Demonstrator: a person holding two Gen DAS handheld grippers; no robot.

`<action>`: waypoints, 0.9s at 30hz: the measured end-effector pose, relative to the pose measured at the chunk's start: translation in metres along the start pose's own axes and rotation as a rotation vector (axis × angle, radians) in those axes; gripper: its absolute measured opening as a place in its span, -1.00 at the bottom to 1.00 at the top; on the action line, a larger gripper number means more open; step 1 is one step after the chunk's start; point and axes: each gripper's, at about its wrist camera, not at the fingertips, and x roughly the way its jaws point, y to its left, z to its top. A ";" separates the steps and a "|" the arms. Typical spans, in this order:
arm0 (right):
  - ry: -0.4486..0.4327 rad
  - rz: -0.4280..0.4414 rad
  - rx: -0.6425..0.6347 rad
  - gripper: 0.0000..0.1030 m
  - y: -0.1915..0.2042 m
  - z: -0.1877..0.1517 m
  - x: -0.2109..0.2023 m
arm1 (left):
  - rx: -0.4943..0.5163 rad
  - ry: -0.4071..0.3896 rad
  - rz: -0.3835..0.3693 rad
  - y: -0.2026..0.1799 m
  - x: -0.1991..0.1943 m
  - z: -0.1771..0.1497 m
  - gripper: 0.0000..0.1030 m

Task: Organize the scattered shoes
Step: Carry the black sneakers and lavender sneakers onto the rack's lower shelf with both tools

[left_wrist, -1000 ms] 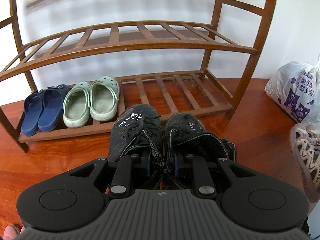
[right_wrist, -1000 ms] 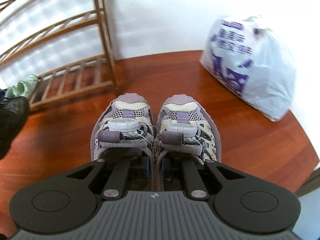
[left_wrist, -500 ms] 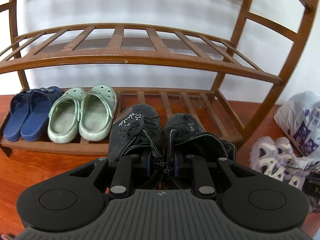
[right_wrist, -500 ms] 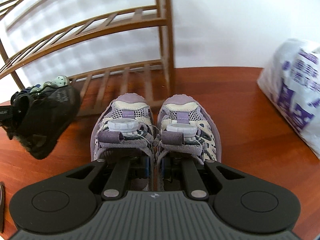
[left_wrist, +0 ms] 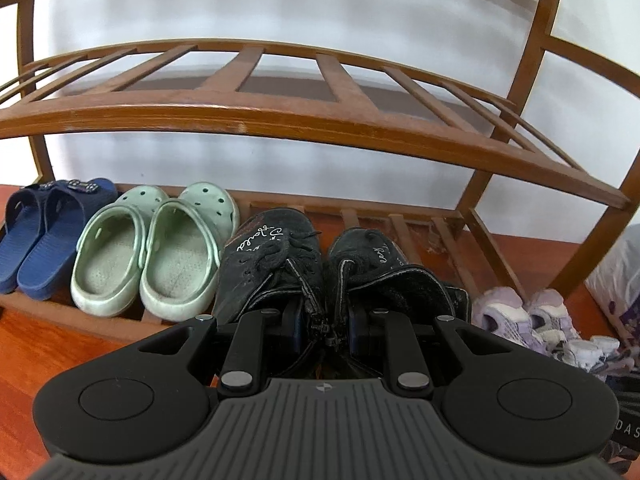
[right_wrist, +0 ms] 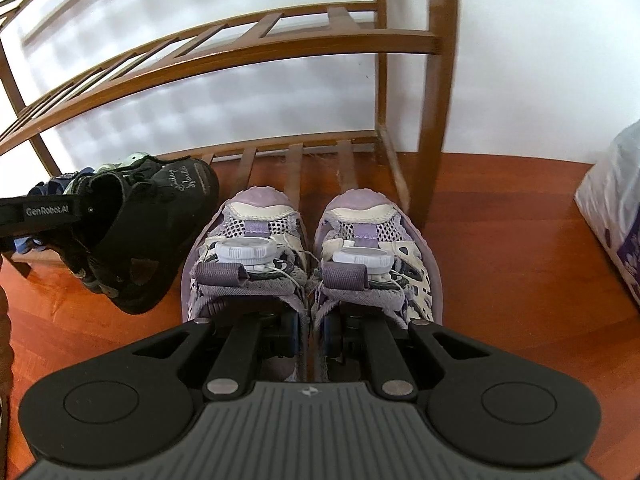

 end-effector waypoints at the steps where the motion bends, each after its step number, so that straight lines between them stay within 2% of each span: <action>1: -0.003 -0.003 0.000 -0.76 0.001 0.002 0.003 | 0.000 -0.003 0.002 0.000 0.002 0.000 -0.56; 15: -0.066 -0.084 -0.017 -0.77 0.017 0.046 0.067 | -0.012 -0.033 0.024 0.003 0.042 0.014 -0.56; 27: -0.065 -0.124 -0.031 -0.77 0.010 0.068 0.111 | -0.023 -0.004 0.046 -0.002 0.074 0.023 -0.55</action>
